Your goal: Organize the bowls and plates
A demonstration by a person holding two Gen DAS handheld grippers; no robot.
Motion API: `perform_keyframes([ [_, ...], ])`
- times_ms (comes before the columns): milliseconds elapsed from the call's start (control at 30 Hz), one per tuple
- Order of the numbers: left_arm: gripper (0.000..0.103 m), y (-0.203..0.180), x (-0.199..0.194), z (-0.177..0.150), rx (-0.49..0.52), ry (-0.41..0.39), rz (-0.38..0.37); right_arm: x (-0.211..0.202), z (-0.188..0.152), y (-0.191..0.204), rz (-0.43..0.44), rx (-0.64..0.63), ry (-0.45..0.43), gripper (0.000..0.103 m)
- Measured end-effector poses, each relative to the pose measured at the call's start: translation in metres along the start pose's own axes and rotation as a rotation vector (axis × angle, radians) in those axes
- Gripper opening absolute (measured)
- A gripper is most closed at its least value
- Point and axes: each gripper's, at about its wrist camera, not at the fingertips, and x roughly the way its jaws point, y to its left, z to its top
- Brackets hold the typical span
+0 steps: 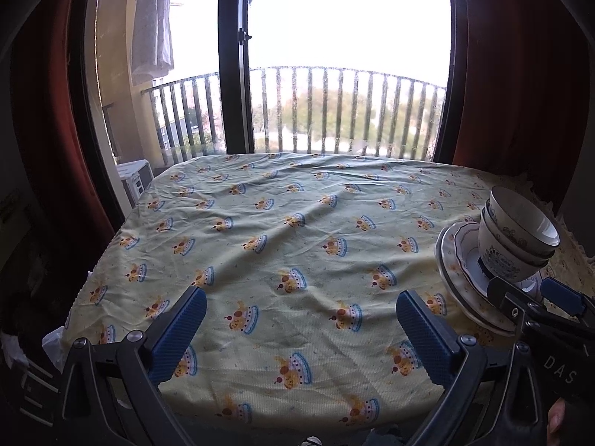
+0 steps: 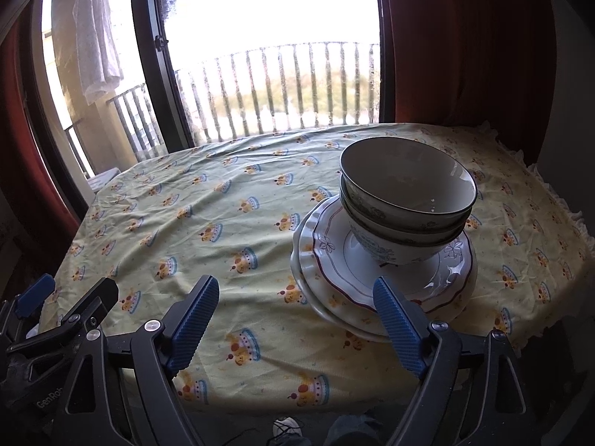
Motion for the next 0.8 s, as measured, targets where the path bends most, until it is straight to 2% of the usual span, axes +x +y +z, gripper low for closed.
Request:
perform_keyframes([
  [800,0.103,0.0001,0.0035,0.0028,-0.019,-0.004,-0.014,-0.0020,0.0025,0.0031,-0.049,-0.026,-0.004,0.090],
])
